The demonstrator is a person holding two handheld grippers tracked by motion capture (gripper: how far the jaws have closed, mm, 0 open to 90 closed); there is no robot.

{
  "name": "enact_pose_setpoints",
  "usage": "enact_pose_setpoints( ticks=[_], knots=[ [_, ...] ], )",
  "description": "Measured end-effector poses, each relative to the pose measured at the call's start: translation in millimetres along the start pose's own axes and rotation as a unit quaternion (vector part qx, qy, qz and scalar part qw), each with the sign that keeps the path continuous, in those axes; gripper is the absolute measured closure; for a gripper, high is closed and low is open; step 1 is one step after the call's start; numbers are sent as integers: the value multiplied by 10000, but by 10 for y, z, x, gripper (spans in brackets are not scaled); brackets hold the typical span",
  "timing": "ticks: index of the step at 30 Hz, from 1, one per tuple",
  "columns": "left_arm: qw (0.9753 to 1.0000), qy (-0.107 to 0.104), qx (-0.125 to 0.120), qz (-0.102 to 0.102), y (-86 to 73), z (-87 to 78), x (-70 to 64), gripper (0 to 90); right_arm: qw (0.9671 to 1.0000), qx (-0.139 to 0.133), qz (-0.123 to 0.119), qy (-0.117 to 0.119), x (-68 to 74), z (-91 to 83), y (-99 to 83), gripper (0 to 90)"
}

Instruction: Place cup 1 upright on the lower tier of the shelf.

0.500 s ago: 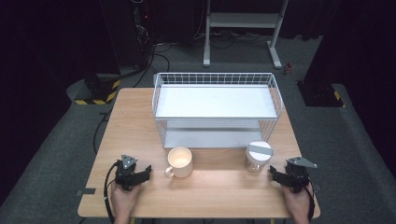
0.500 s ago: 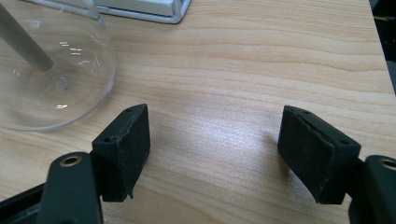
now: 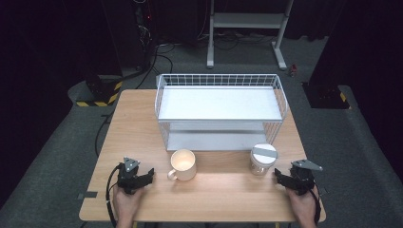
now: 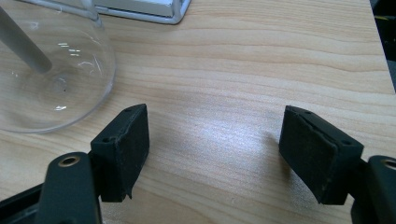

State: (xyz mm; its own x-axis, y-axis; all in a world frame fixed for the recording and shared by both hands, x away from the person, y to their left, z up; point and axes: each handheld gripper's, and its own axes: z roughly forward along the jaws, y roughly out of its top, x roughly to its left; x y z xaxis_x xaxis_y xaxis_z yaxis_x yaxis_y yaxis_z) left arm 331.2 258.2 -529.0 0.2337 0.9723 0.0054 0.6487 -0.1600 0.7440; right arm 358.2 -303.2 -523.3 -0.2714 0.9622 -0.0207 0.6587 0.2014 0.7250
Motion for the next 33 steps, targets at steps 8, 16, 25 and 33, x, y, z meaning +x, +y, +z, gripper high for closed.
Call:
enact_pose_setpoints(
  ticks=[8, 16, 25, 33],
  knots=[
    [10000, -9, 6, -2, 1, -1, 1, 235, 9999, 57, -23, 114, 2, -1, -4, 191],
    [10000, -38, 9, 7, 2, 3, 5, 225, 9999, 8, 27, 164, -7, -37, -32, 148],
    [10000, -41, 38, 41, 6, 10, 5, 190, 9997, -141, -5, 179, 3, -139, -68, 153],
    [10000, -53, 53, 61, 8, 13, 1, 176, 9995, -248, -84, 176, 33, -240, -124, 177]
  ],
)
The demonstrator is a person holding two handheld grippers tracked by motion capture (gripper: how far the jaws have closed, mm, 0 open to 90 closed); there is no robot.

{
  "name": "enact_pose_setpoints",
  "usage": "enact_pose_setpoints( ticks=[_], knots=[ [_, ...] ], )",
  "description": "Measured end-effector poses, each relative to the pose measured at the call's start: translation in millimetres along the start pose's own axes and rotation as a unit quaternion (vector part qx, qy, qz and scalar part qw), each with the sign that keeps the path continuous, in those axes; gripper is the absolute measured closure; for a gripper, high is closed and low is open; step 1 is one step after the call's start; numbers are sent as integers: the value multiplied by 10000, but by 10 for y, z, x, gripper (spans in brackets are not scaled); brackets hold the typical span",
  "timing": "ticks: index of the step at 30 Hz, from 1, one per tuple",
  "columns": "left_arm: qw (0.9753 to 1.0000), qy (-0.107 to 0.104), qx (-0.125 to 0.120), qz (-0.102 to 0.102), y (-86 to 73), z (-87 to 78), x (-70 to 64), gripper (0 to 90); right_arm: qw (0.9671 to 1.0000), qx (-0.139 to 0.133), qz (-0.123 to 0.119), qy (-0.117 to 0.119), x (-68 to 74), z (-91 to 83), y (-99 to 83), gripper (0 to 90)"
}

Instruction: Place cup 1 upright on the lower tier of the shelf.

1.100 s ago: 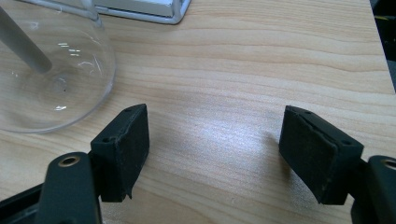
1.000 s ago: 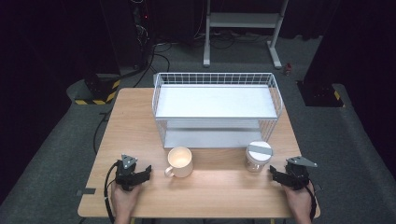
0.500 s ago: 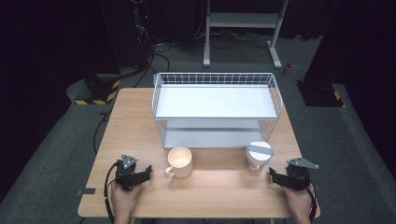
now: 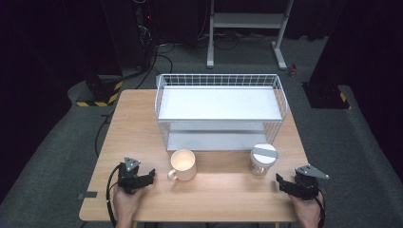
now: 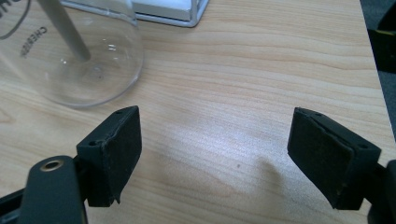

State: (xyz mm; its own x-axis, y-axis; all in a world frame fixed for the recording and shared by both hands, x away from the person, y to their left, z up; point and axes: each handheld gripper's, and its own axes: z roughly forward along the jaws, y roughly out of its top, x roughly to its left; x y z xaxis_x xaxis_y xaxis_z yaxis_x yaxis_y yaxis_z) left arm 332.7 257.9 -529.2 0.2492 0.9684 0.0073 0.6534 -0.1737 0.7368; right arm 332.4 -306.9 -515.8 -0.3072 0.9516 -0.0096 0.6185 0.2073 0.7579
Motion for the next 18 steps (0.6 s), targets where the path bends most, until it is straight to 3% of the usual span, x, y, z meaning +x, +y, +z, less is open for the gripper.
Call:
enact_pose_setpoints(
  ticks=[10, 18],
  knots=[
    [10000, -9, 11, -12, 0, 1, -3, 167, 10000, -35, -77, 44, 37, -56, -7, 181],
    [10000, -4, 20, -15, 1, 1, -2, 162, 9996, -99, -193, 156, 143, -112, -35, 180]
  ],
)
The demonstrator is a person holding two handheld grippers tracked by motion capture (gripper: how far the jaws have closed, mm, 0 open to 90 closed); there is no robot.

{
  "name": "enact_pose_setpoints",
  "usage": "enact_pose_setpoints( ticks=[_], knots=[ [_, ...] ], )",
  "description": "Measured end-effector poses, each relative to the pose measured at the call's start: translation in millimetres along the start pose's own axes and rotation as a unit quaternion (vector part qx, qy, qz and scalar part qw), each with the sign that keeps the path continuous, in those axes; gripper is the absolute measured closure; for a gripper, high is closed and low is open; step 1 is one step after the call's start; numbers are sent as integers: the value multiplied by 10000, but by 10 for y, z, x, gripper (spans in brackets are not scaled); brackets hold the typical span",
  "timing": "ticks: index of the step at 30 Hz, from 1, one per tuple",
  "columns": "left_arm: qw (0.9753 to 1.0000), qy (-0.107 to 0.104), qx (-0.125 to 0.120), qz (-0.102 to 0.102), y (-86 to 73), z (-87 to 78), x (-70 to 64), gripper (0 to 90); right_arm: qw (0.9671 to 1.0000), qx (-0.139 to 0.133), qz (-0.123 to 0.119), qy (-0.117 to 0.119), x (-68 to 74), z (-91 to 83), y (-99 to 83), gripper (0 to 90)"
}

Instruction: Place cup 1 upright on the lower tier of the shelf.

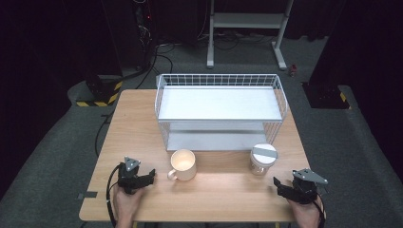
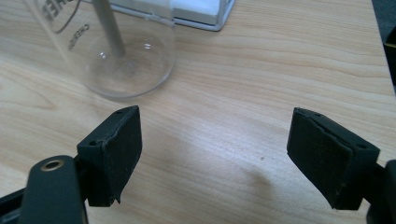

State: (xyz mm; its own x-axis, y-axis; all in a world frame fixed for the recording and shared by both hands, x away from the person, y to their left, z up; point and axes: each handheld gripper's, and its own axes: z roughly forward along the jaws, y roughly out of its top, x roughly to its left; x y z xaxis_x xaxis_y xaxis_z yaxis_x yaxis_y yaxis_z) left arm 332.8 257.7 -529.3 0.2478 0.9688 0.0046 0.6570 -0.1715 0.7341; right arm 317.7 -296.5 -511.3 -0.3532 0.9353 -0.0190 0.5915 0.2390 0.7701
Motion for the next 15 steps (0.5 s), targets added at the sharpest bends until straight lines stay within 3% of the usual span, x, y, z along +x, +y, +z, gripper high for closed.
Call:
enact_pose_setpoints(
  ticks=[15],
  knots=[
    [10000, 32, -12, -20, 1, 4, 4, 155, 9995, -94, -179, 226, 224, -62, 10, 159]
  ],
)
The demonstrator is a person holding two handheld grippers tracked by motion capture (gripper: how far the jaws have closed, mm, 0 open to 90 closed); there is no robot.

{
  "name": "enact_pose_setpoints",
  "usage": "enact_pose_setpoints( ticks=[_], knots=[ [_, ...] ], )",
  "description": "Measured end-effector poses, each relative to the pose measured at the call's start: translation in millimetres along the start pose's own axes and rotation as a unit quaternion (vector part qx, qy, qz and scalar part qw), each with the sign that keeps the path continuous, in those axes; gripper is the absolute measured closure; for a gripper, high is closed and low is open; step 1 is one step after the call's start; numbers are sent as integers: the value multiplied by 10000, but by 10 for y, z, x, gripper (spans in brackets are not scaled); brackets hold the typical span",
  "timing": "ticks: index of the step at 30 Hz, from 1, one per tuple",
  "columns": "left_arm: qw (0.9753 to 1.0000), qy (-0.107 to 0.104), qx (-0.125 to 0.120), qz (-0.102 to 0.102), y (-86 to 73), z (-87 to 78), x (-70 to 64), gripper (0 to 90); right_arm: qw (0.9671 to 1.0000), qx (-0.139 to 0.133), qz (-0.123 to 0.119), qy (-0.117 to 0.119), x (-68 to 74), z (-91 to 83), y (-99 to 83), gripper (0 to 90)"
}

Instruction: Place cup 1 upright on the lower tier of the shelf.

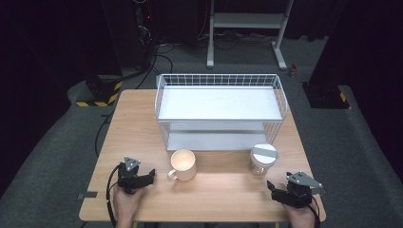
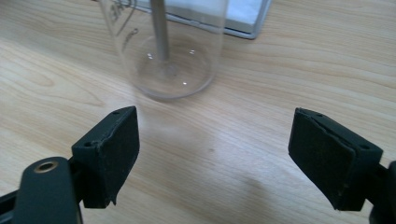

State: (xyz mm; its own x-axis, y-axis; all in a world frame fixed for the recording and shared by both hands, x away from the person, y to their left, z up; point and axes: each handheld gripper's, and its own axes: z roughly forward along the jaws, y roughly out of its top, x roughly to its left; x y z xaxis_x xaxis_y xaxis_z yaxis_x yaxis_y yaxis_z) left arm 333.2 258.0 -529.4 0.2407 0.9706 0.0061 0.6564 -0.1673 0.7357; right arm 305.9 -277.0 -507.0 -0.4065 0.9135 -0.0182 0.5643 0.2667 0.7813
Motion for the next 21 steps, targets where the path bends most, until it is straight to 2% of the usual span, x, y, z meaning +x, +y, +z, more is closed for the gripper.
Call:
enact_pose_setpoints(
  ticks=[3, 10, 12, 21],
  knots=[
    [10000, 0, 1, 1, 0, 0, 0, 155, 9999, -76, -56, 52, 56, 1, 6, 153],
    [10000, 0, 1, -1, 0, 0, 0, 155, 9999, -38, -62, 147, 125, 44, 32, 142],
    [10000, 0, 1, 0, 0, 0, 0, 155, 9996, -67, -195, 173, 149, 69, 80, 138],
    [10000, -1, 2, 1, 0, 0, 0, 154, 9995, -67, -93, 288, 190, 220, 197, 120]
  ],
)
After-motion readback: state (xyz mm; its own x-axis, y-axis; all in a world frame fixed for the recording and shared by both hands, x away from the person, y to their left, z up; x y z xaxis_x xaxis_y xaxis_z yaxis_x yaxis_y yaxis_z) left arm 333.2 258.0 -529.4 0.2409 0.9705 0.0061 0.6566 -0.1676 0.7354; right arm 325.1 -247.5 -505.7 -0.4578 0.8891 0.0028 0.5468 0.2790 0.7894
